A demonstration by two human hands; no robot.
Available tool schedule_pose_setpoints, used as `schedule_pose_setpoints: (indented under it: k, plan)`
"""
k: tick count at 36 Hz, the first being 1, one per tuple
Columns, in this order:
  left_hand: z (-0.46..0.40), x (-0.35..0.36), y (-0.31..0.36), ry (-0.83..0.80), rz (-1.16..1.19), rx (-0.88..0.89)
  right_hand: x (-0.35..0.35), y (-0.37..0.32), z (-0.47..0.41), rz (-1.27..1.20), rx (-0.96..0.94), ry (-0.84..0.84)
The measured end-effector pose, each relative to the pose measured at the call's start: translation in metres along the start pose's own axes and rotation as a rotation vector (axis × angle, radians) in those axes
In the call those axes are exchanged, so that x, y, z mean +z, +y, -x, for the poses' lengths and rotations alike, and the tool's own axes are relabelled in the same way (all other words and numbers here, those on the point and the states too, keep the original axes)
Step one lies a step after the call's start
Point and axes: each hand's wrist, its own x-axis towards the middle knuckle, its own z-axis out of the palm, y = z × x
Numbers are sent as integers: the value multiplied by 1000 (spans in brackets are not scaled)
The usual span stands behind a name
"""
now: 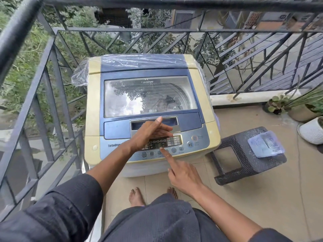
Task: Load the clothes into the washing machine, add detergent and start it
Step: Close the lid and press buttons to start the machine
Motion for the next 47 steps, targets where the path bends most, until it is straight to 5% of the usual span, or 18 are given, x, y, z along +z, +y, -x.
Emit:
schedule_pose_setpoints:
  k: [20,47]
  plan:
    - [2,0,-2,87,108,-25,-1,-19,1,43,-103,-60]
    - [4,1,0,89,119,-22,15,-34,5,215,-19,-71]
